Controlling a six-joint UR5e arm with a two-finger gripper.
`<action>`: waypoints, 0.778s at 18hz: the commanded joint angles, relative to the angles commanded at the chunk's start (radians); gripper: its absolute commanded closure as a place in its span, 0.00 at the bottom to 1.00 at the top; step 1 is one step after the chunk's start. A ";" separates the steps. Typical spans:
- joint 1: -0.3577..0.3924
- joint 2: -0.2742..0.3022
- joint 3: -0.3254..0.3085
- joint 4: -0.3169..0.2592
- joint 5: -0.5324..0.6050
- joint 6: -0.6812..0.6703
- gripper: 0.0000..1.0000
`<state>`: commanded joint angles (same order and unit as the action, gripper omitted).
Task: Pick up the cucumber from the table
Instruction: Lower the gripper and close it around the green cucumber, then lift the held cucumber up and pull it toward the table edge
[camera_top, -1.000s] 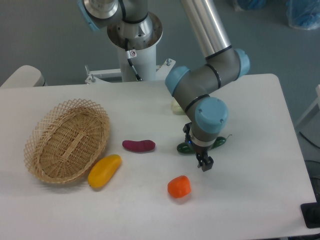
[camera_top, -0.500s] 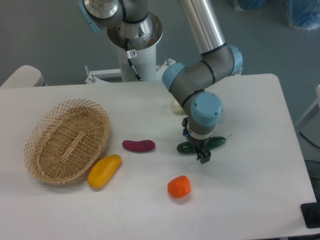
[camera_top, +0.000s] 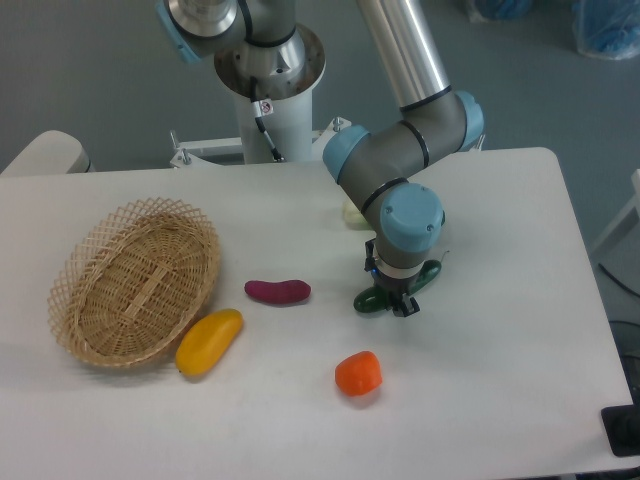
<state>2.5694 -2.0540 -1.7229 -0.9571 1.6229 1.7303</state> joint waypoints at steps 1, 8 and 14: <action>0.000 0.002 0.023 -0.011 0.014 0.002 0.81; -0.003 -0.037 0.238 -0.198 0.003 -0.021 0.81; -0.011 -0.136 0.432 -0.279 -0.076 -0.110 0.81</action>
<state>2.5587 -2.1903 -1.2904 -1.2362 1.5464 1.6200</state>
